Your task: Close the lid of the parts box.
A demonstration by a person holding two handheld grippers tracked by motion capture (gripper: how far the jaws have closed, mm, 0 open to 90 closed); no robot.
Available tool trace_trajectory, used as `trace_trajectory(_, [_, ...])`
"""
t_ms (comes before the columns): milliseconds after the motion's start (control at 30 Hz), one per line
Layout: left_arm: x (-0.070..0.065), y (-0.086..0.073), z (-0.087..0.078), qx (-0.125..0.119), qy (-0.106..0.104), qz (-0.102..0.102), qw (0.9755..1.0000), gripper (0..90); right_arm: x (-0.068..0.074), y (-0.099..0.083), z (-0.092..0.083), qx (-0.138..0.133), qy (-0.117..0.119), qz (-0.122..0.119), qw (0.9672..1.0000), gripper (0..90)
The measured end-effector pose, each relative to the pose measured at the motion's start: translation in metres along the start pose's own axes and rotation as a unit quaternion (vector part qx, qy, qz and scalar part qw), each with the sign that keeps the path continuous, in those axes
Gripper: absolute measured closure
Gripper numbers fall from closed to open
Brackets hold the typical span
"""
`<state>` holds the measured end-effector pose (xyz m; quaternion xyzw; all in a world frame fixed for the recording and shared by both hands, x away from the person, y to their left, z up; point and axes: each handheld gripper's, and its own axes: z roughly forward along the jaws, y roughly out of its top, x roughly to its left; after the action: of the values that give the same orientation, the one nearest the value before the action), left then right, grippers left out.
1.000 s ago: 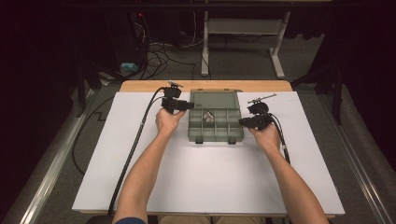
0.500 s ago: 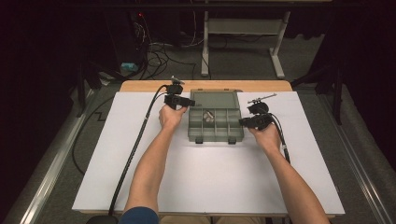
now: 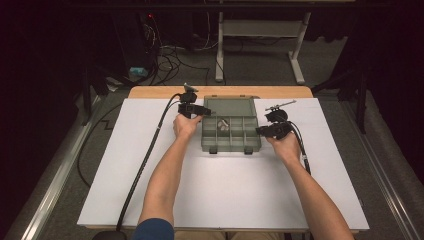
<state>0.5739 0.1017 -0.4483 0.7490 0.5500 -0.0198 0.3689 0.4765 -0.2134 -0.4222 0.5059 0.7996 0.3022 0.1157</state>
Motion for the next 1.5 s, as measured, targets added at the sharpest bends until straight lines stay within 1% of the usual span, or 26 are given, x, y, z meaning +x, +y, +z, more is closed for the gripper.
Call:
trace_trajectory(267, [0.006, 0.001, 0.005, 0.006, -0.019, -0.030, 0.9993, 51.3, 0.000, 0.001, 0.000, 0.003, 0.000, -0.001, 1.0000, 76.2])
trace_trajectory(400, [0.009, 0.001, 0.009, 0.009, -0.039, -0.046, 0.9981, 50.8, 0.000, 0.002, 0.000, 0.006, -0.001, -0.001, 1.0000, 76.2])
trace_trajectory(500, [0.009, 0.001, 0.010, 0.009, -0.043, -0.049, 0.9979, 49.4, 0.000, 0.002, 0.000, 0.006, 0.000, -0.002, 1.0000, 76.2])
trace_trajectory(600, [0.009, 0.001, 0.009, 0.008, -0.043, -0.046, 0.9980, 50.6, 0.000, 0.002, 0.000, 0.007, -0.001, -0.002, 1.0000, 76.2])
trace_trajectory(900, [0.002, 0.004, -0.002, -0.007, -0.026, -0.019, 0.9995, 58.4, -0.001, 0.004, 0.000, 0.014, 0.001, 0.000, 0.9999, 76.3])
trace_trajectory(1100, [-0.004, 0.006, -0.009, -0.019, -0.015, -0.002, 0.9997, 60.9, 0.000, 0.004, 0.000, 0.015, -0.001, -0.001, 0.9999, 76.4])
trace_trajectory(1200, [-0.009, 0.007, -0.014, -0.021, -0.004, 0.012, 0.9997, 62.5, 0.000, 0.004, 0.000, 0.016, -0.002, 0.000, 0.9999, 76.4])
trace_trajectory(1333, [-0.016, 0.008, -0.021, -0.020, 0.009, 0.039, 0.9990, 64.1, 0.000, 0.004, 0.000, 0.015, -0.001, -0.001, 0.9999, 76.4])
trace_trajectory(1367, [-0.018, 0.008, -0.023, -0.024, 0.011, 0.040, 0.9988, 64.5, 0.000, 0.004, 0.000, 0.015, -0.002, -0.001, 0.9999, 76.4])
trace_trajectory(1400, [-0.019, 0.008, -0.025, -0.021, 0.016, 0.050, 0.9984, 65.2, 0.000, 0.004, 0.000, 0.016, -0.002, 0.001, 0.9999, 76.5])
trace_trajectory(1500, [-0.025, 0.008, -0.028, -0.018, 0.028, 0.069, 0.9970, 66.2, 0.001, 0.004, 0.000, 0.016, -0.006, 0.001, 0.9999, 76.6])
